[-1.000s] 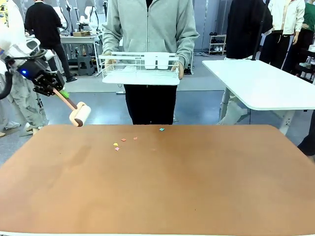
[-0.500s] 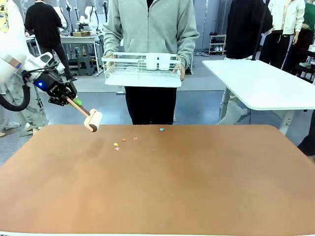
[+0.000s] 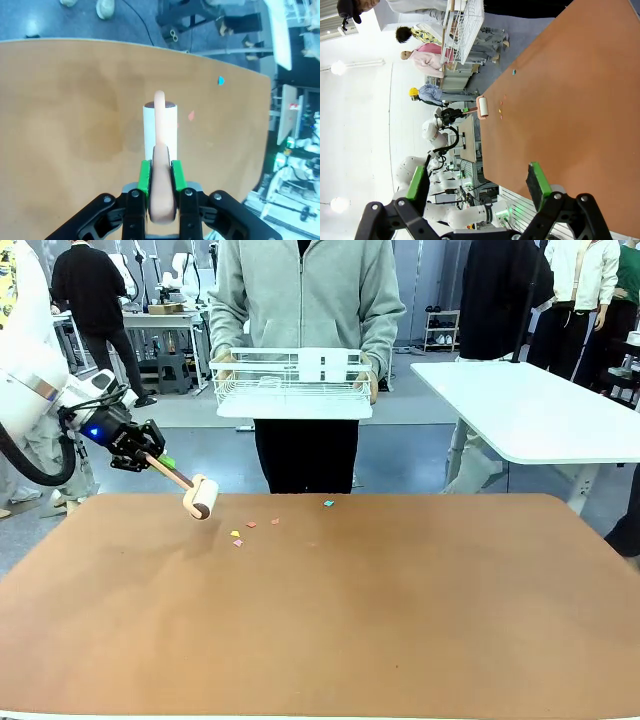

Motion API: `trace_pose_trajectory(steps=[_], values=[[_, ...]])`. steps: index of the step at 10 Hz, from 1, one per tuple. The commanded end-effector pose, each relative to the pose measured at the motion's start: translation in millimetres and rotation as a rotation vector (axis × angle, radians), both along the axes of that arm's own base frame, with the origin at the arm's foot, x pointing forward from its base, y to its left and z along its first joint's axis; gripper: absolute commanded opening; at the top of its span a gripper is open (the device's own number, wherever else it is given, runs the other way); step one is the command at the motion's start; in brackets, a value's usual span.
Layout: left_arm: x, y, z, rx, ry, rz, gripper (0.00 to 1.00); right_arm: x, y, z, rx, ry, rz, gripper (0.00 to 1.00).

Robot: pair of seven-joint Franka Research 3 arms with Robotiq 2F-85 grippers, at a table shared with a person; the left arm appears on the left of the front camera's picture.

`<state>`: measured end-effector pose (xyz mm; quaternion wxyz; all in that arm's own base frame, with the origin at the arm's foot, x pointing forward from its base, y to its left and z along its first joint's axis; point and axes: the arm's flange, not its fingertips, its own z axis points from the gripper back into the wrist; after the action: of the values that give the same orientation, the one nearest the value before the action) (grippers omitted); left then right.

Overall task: Clean the table.
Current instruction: Clean the table with the Lint Roller when the human lifts the Dish drying rack.

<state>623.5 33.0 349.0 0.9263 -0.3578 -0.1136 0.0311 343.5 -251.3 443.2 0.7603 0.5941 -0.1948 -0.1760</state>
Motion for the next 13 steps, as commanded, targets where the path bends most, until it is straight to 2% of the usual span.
trace_pose_trajectory(steps=[1,3,4,7,9,11,13], values=[[-3.0,-0.5,-16.0,-0.018,-0.011,-0.003,0.22,-3.1,2.3,2.1,0.007,-0.015,0.000,1.00],[-7.4,1.2,-11.0,-0.014,-0.008,-0.004,0.22,-3.1,2.3,2.1,0.007,-0.015,0.000,1.00],[-0.6,-1.0,-13.4,-0.006,0.021,0.000,0.22,-3.1,2.3,2.1,0.007,-0.015,0.000,1.00],[-0.6,-1.0,-13.4,-0.006,0.021,0.000,0.22,-3.1,2.3,2.1,0.007,-0.015,0.000,1.00],[2.8,-0.2,-23.4,-0.001,0.029,-0.006,0.22,-3.1,2.3,2.1,0.007,-0.015,0.000,1.00],[7.5,-7.2,-27.9,-0.041,0.000,-0.017,0.22,-3.1,2.3,2.1,0.007,-0.015,0.000,1.00],[13.2,-19.2,-37.1,-0.033,0.026,-0.045,0.22,-3.1,2.3,2.1,0.007,-0.015,0.000,1.00]])
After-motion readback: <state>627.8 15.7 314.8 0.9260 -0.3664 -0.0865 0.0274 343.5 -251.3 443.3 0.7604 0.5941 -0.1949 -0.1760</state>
